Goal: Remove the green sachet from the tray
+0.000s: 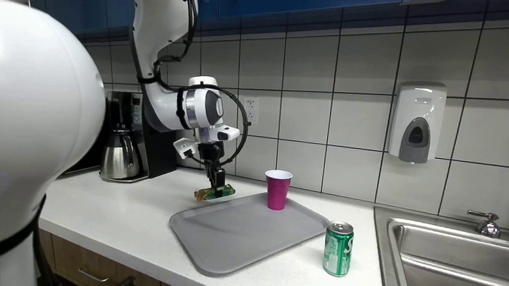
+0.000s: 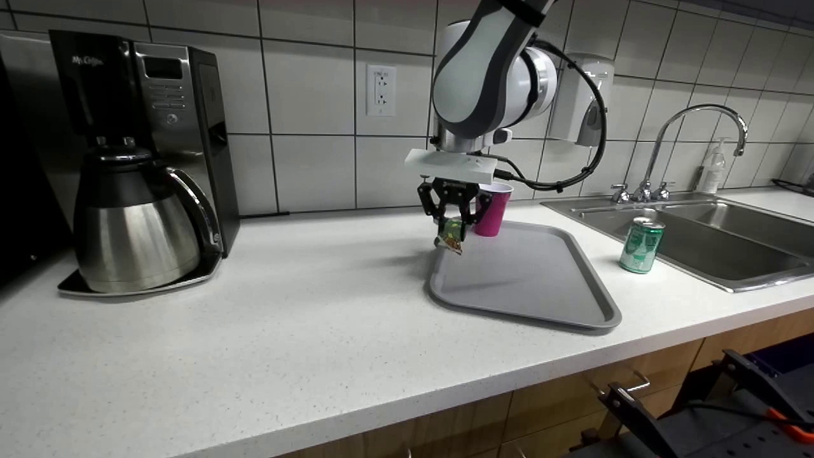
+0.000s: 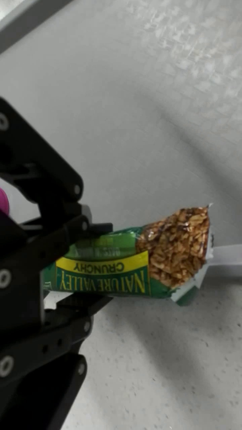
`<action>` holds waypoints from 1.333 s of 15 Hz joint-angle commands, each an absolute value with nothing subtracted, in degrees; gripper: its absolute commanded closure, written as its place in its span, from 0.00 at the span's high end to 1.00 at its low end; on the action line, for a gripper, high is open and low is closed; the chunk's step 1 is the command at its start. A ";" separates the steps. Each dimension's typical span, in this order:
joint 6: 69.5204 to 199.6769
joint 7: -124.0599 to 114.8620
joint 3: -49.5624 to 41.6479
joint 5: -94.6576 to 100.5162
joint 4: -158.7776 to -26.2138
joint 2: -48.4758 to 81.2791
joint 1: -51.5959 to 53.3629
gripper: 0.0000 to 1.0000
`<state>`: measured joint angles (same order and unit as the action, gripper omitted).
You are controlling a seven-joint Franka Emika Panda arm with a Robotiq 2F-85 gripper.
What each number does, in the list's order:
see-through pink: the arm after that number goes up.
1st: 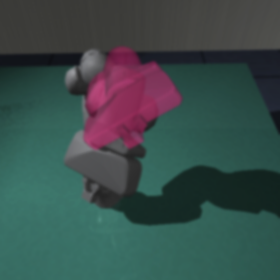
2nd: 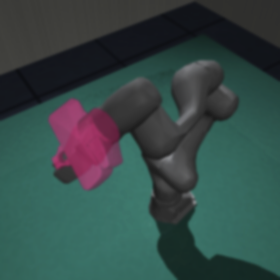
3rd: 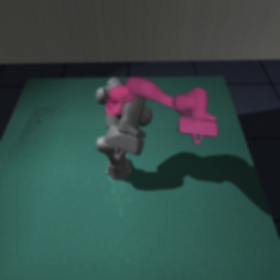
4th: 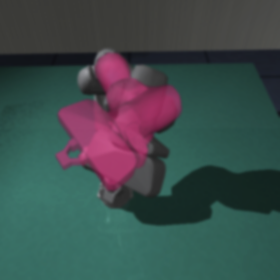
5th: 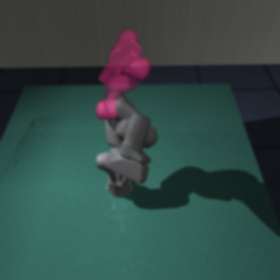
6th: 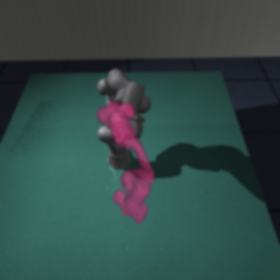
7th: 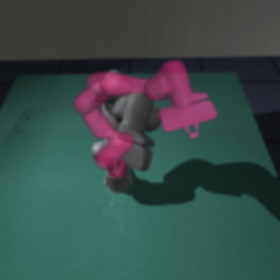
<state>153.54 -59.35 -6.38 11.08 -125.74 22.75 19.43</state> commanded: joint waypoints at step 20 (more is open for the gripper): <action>144.21 -54.11 2.87 11.42 -111.10 32.18 26.79 0.17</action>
